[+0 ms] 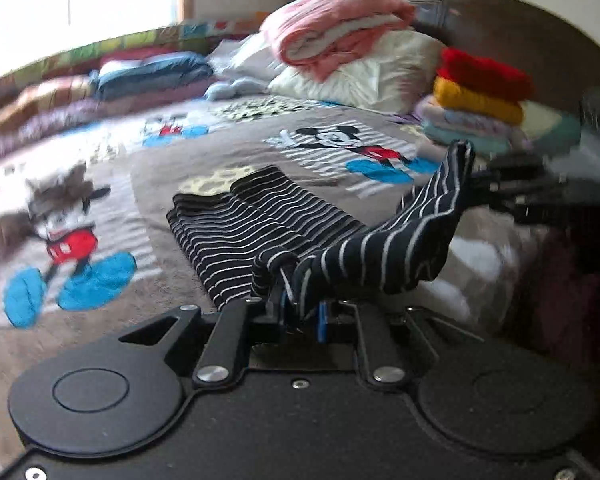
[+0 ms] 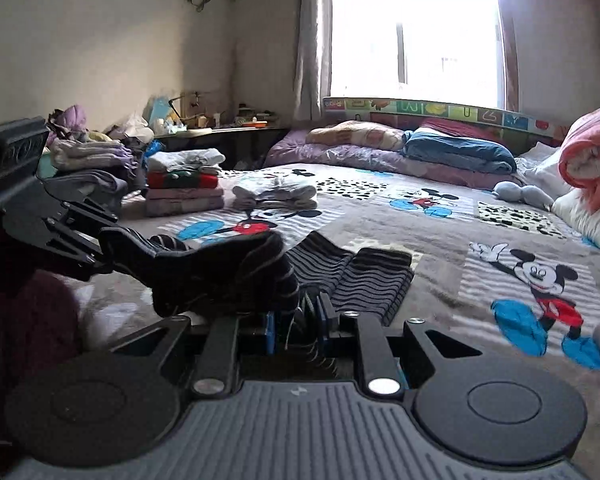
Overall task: Fold clothes
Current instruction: 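Lower the folded end onto the shirt and open both grippers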
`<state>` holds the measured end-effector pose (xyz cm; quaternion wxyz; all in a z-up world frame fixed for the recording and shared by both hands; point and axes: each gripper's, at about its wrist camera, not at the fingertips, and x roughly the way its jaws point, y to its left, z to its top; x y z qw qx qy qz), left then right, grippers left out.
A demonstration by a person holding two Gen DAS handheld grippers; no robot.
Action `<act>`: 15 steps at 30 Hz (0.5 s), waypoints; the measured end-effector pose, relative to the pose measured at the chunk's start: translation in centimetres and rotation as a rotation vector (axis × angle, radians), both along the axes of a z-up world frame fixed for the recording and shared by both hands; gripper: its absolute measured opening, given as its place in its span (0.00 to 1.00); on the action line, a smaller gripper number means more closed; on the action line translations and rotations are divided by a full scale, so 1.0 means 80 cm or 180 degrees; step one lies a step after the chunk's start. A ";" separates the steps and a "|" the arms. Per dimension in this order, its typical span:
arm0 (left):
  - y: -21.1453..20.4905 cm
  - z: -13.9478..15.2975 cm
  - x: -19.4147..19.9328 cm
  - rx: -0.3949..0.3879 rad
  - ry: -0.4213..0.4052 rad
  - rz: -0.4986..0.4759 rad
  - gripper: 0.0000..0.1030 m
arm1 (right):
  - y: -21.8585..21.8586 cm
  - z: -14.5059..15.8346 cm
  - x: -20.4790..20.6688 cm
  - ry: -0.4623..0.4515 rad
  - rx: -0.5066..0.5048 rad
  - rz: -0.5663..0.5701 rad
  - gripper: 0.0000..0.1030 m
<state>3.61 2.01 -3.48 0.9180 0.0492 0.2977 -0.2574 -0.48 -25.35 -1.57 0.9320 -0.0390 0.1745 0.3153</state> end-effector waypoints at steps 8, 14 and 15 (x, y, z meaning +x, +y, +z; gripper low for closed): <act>0.035 -0.031 0.094 -0.0668 0.0474 0.0415 0.15 | -0.021 -0.026 0.105 0.0507 0.0654 -0.0226 0.26; 0.058 -0.058 0.102 -0.1019 0.0509 0.0587 0.42 | -0.049 -0.067 0.158 0.0880 0.1233 -0.0398 0.50; 0.061 -0.058 0.099 -0.1092 0.0466 0.0588 0.42 | -0.056 -0.074 0.157 0.0918 0.1358 -0.0423 0.53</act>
